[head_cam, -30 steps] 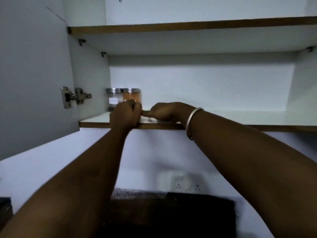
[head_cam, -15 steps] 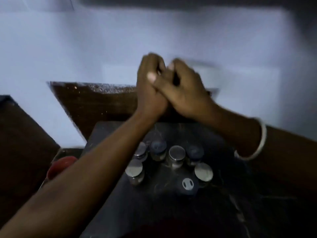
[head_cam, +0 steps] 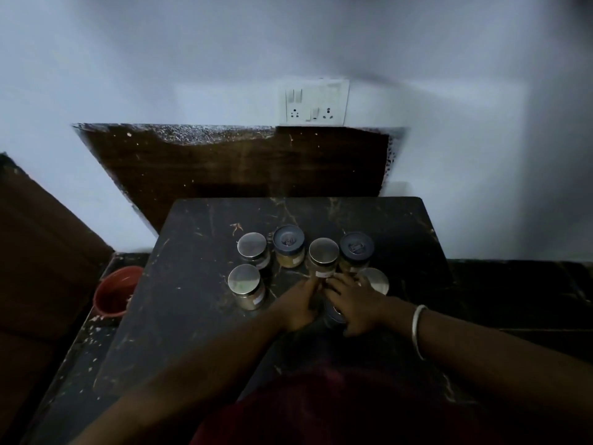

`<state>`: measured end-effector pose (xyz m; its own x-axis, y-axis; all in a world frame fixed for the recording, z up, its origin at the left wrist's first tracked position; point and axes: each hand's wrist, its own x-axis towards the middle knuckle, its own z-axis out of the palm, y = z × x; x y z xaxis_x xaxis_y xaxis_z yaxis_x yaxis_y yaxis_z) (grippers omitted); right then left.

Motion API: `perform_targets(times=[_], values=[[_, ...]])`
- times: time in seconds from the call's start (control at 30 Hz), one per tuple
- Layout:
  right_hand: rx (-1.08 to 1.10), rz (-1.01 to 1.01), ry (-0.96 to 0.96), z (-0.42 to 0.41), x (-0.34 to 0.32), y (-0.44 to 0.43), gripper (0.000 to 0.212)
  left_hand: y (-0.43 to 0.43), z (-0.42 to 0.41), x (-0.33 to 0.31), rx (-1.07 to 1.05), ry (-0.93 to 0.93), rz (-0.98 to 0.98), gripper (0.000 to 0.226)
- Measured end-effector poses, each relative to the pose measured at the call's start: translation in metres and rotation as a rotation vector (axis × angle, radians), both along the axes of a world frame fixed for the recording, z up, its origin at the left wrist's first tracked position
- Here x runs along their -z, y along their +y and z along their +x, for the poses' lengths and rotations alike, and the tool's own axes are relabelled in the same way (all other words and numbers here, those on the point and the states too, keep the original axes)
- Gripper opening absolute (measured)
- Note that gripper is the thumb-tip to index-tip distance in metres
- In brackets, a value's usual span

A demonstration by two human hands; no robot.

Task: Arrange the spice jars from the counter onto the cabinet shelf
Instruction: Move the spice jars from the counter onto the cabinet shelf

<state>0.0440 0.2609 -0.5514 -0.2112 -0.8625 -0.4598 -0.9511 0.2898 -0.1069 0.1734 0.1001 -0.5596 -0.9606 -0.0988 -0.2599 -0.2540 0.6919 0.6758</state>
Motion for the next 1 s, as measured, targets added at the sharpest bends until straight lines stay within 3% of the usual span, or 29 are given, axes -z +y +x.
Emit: perform_targets(times=[0.1,0.17,0.23,0.33,0.47,0.6,0.67,0.8,0.9,1.0], values=[[-0.066,0.009,0.17,0.001,0.014,0.0,0.113,0.006,0.0,0.011,-0.014,-0.129,0.011,0.084],[-0.045,0.01,0.156,-0.001,0.005,-0.008,0.115,0.004,-0.002,0.011,-0.042,-0.127,0.067,0.09],[0.077,-0.025,0.036,-0.005,-0.022,-0.017,0.111,-0.002,-0.002,0.001,-0.084,-0.049,0.153,0.084],[0.352,-0.212,-0.304,-0.015,-0.084,-0.029,0.089,-0.01,-0.004,-0.041,-0.186,0.168,0.4,0.069],[0.468,-0.557,-0.51,-0.03,-0.174,-0.035,0.071,-0.01,-0.011,-0.123,-0.255,0.475,0.66,0.049],[0.519,-1.046,-0.772,-0.019,-0.225,-0.039,0.049,-0.003,-0.023,-0.196,-0.323,0.677,0.852,0.074],[0.501,-1.257,-0.919,-0.007,-0.238,-0.042,0.039,0.002,-0.025,-0.222,-0.332,0.783,0.937,0.075],[0.429,-1.514,-1.231,0.007,-0.243,-0.041,0.04,0.007,-0.023,-0.251,-0.283,0.825,1.189,0.067],[0.481,-1.607,-1.275,0.012,-0.237,-0.046,0.05,0.011,-0.025,-0.258,-0.267,0.779,1.233,0.069],[0.535,-1.678,-1.262,0.015,-0.238,-0.051,0.049,0.011,-0.027,-0.255,-0.29,0.752,1.259,0.054]])
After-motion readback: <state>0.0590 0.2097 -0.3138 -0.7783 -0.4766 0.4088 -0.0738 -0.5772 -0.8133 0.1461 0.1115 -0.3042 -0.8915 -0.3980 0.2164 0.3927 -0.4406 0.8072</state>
